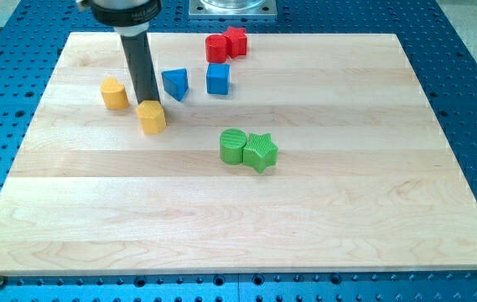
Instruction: Move the heart to the hexagon
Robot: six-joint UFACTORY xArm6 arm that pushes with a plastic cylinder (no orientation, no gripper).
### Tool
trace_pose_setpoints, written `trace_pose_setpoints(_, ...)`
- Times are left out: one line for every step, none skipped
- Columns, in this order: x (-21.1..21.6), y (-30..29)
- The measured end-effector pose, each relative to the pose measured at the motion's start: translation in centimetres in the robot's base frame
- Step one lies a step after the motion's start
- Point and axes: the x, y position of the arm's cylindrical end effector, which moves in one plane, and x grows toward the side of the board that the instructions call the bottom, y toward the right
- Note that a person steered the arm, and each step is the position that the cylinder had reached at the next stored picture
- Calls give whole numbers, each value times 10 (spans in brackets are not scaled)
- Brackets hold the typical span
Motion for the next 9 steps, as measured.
trace_pose_setpoints(4,0)
trace_pose_setpoints(7,0)
trace_pose_setpoints(-17,0)
trace_pose_setpoints(-53,11)
trace_pose_setpoints(-54,43)
trace_pose_setpoints(-47,23)
trace_pose_setpoints(-72,-13)
trace_pose_setpoints(-78,-50)
trace_pose_setpoints(-48,-41)
